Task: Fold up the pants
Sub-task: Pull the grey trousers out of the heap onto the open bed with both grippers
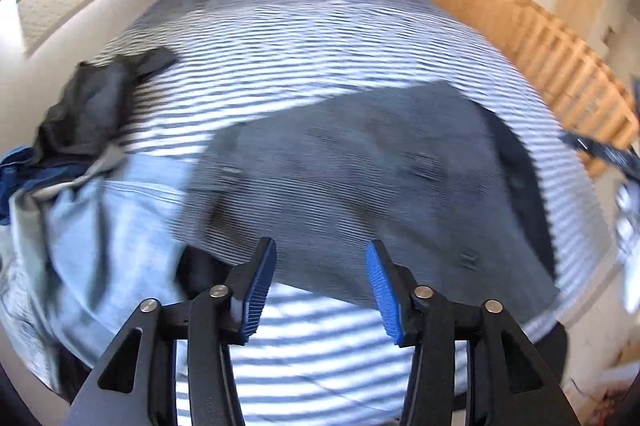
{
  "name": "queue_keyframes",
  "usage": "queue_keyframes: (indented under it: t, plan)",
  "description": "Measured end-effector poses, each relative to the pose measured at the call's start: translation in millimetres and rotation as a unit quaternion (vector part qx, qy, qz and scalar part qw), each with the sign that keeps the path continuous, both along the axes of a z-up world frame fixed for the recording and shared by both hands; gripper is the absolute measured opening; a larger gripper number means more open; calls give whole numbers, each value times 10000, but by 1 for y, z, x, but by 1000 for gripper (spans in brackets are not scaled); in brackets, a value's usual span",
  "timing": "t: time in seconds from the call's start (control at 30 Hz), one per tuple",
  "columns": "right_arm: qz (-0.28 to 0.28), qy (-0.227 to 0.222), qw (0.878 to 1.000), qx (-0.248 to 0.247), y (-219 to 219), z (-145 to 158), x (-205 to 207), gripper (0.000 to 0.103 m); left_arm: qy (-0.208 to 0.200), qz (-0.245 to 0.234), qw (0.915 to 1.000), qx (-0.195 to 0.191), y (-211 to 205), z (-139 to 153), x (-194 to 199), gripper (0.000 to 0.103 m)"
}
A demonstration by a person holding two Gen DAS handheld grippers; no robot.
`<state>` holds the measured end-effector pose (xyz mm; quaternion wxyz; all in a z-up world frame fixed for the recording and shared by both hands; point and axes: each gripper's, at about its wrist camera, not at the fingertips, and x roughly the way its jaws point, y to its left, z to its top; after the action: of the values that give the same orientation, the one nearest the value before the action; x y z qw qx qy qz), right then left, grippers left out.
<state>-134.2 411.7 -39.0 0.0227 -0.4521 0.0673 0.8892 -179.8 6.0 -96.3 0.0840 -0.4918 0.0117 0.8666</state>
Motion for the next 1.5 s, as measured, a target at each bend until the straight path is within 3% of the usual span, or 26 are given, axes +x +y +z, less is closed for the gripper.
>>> queue_keyframes:
  t: [0.1, 0.23, 0.4, 0.57, 0.63, 0.7, 0.73, 0.77, 0.8, 0.87, 1.0, 1.2, 1.3, 1.4, 1.5]
  plan:
    - [229, -210, 9989, -357, -9, -18, 2, 48, -93, 437, 9990, 39, -48, -5, -20, 61]
    - [314, -602, 9954, -681, -25, -56, -17, 52, -405, 553, 9971, 316, -94, -23, -46, 70]
    - [200, -1136, 9899, -823, -37, -101, -38, 54, -622, 575, 9958, 358, -93, -45, -63, 78]
    - [8, -1338, 9841, -1166, -31, -118, -51, 63, -908, 683, 9909, 726, -97, -77, -99, 82]
    - [52, -1397, 9819, -1278, -34, -122, -55, 63, -969, 732, 9882, 934, -100, -87, -109, 77]
    - [143, -1473, 9785, -1434, -38, -125, -57, 62, -972, 659, 9862, 1170, -99, -85, -109, 47]
    - [155, -1483, 9776, -1485, -39, -126, -57, 62, -936, 674, 9872, 1098, -96, -83, -108, 39]
    - [154, -1473, 9774, -1508, -39, -125, -55, 52, -854, 678, 9896, 936, -94, -79, -105, 26]
    - [150, -1449, 9774, -1530, -38, -123, -56, 28, -792, 625, 9912, 852, -92, -75, -103, 19]
    - [155, -1481, 9761, -1585, -37, -117, -50, 7, -689, 588, 9921, 873, -93, -66, -96, 13]
    - [231, -1148, 9818, -1493, -35, -88, -27, 3, -436, 514, 9945, 798, -97, -41, -75, 10]
    - [148, -499, 9809, -1872, -18, -25, 16, 3, 52, 195, 9963, 835, -96, 9, -32, 9]
    - [117, -156, 9842, -1759, -10, 9, 32, 3, 158, 146, 9940, 1076, -98, 34, -17, 9]
    - [119, 35, 9864, -1641, -7, 38, 38, 3, 333, 88, 9932, 1116, -95, 56, -18, 9]
    - [120, 115, 9924, -1215, -11, 60, 17, 3, 307, 110, 9935, 1092, -87, 68, -48, 9]
